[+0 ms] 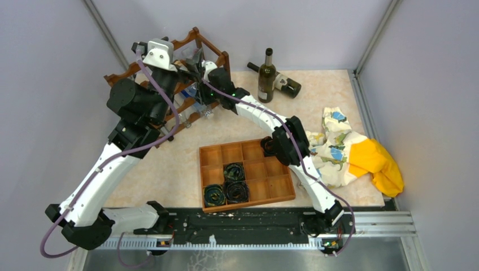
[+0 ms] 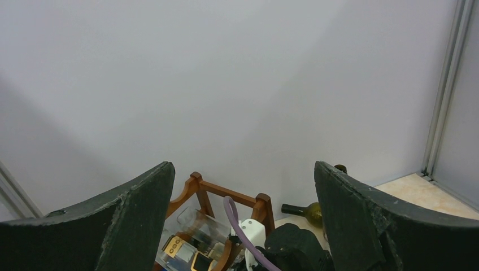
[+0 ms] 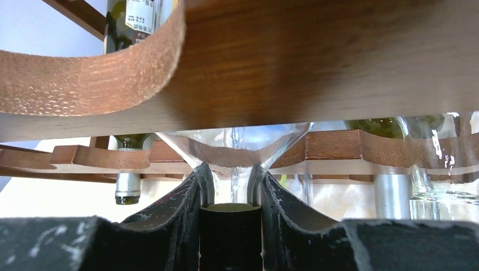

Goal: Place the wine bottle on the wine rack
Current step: Place the wine bottle in the wine rack.

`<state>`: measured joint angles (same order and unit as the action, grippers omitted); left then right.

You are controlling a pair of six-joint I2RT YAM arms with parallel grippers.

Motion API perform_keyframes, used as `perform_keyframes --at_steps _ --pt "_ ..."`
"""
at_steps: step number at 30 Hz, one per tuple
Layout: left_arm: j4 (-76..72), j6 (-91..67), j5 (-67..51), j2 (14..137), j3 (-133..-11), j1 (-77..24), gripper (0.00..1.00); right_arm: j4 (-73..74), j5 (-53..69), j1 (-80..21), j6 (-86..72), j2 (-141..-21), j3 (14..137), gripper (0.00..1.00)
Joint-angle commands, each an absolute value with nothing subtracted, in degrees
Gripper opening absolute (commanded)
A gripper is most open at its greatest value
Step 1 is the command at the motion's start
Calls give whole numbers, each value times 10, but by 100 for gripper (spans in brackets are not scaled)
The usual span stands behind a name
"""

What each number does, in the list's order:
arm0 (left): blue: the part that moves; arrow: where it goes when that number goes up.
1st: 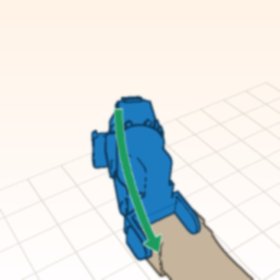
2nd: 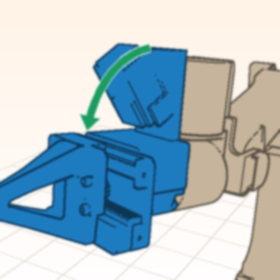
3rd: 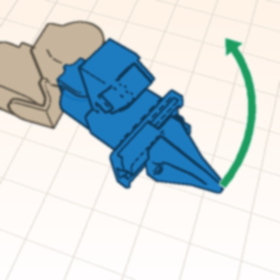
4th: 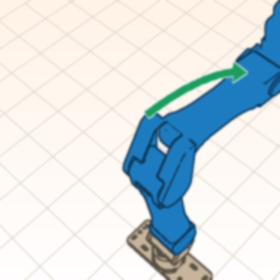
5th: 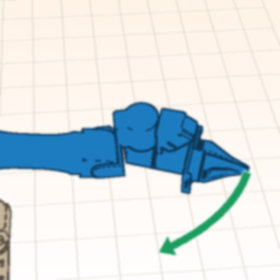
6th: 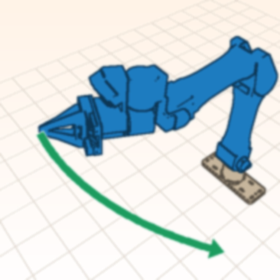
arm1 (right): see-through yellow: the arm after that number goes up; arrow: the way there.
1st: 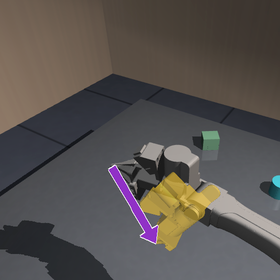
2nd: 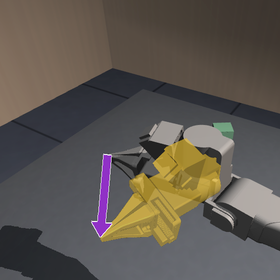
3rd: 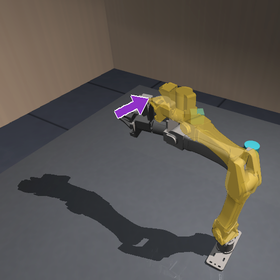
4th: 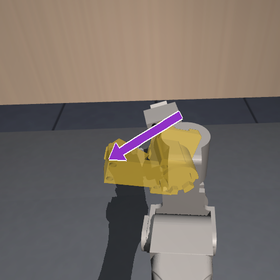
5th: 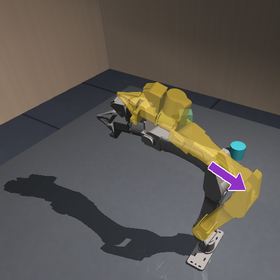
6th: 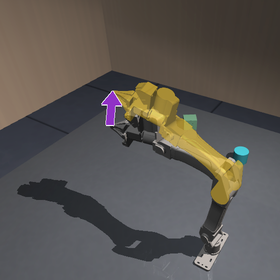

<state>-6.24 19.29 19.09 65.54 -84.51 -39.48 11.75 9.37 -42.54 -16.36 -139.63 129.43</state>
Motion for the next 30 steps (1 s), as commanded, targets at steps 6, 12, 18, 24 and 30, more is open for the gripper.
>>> perform_keyframes --at_steps 6,12,18,24,30 --pt "-64 205 193 666 -873 -393 99 -77 72 -427 -180 -1396 1354 14" --pt "-66 205 192 669 -872 -393 99 -86 76 -426 -189 -1395 1352 15" --pt "-68 205 191 669 -871 -393 99 -129 78 -427 -205 -1379 1321 13" --pt "-69 202 191 666 -865 -393 99 -169 66 -427 -199 -1361 1284 8" --pt "-73 204 188 669 -865 -393 99 -181 70 -427 -207 -1360 1267 9"
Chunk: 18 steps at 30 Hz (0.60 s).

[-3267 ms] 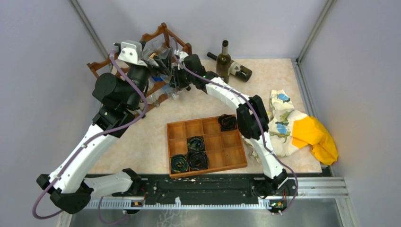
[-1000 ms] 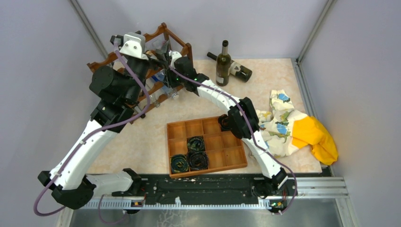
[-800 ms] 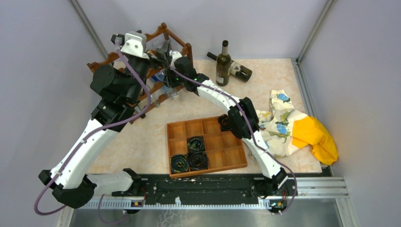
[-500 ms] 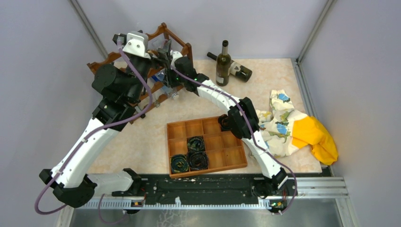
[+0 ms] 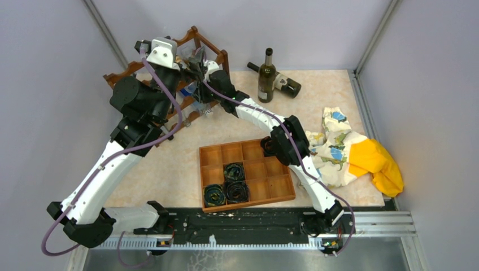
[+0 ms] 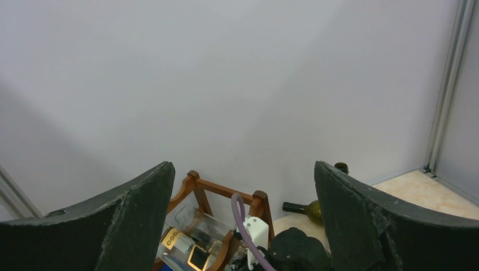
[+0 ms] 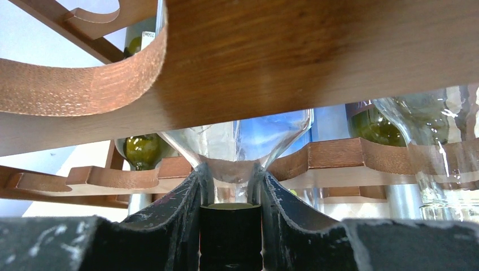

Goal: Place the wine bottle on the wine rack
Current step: Place the wine bottle in the wine rack.

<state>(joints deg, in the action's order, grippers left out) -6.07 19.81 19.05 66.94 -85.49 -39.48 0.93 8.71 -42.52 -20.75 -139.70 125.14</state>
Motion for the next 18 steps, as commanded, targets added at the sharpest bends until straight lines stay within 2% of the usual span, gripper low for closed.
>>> perform_keyframes --at_steps 1,9,18 --pt "-73 205 187 670 -865 -393 99 -181 70 -427 -207 -1362 1268 10" --pt "-74 207 184 672 -867 -393 99 -157 77 -430 -207 -1371 1285 23" --pt "-73 203 180 670 -868 -393 99 -147 81 -430 -211 -1370 1283 30"
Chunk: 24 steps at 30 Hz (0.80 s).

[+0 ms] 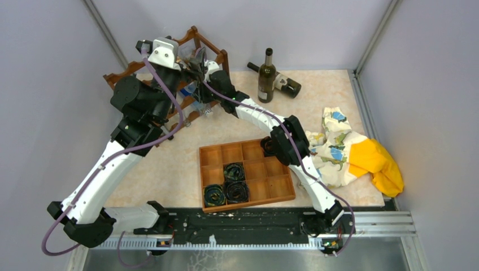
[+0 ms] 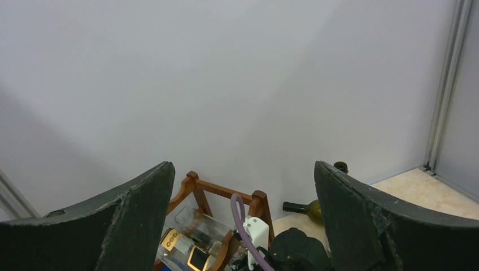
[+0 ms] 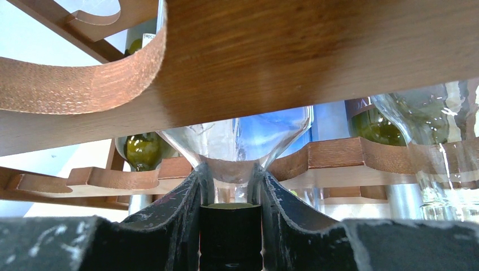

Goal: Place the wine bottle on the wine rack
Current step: Place the wine bottle in the wine rack.

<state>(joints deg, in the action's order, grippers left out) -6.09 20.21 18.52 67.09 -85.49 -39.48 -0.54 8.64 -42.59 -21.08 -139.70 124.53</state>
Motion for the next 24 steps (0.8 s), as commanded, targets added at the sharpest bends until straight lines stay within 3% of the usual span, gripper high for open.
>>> perform_keyframes --at_steps 1,12,19,24 --pt "-74 203 179 670 -868 -393 99 -146 82 -431 -211 -1369 1282 30" --pt "-74 196 178 666 -864 -393 99 -143 91 -430 -206 -1353 1257 32" --pt "-76 198 178 665 -862 -393 99 -132 90 -430 -201 -1338 1243 14" --pt "-77 198 177 664 -860 -393 99 -131 96 -430 -206 -1328 1225 12"
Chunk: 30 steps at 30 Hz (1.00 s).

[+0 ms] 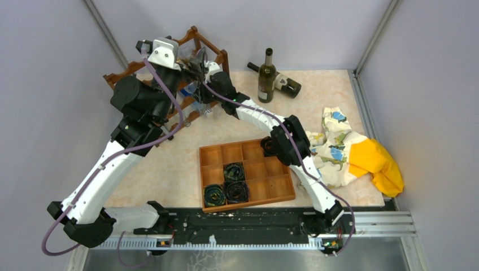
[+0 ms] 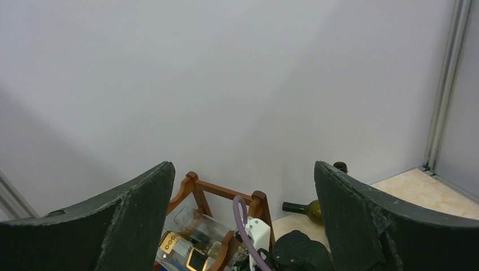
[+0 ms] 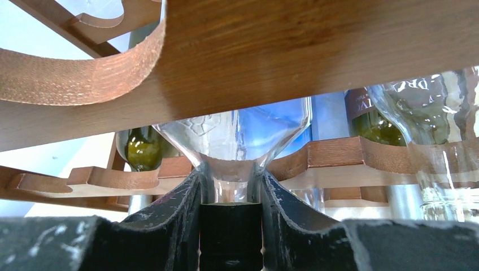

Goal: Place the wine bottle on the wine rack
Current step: Place the wine bottle in the wine rack.

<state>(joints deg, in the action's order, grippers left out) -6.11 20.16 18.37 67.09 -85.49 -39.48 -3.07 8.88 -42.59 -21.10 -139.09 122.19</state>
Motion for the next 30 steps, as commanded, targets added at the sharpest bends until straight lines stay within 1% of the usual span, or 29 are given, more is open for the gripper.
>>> perform_keyframes --at_steps 1,8,11,15,25,30 --pt "-77 199 177 663 -859 -393 99 -130 95 -430 -206 -1327 1223 12" --pt "-80 200 175 662 -858 -393 99 -130 99 -431 -208 -1327 1222 13" --pt "-80 200 175 662 -856 -393 99 -130 97 -430 -212 -1331 1228 17" --pt "-82 200 175 662 -855 -393 99 -131 96 -430 -217 -1336 1237 25" --pt "-84 200 174 661 -854 -393 99 -128 102 -430 -219 -1337 1238 36" --pt "-87 201 173 662 -854 -393 99 -127 105 -430 -219 -1336 1237 38"
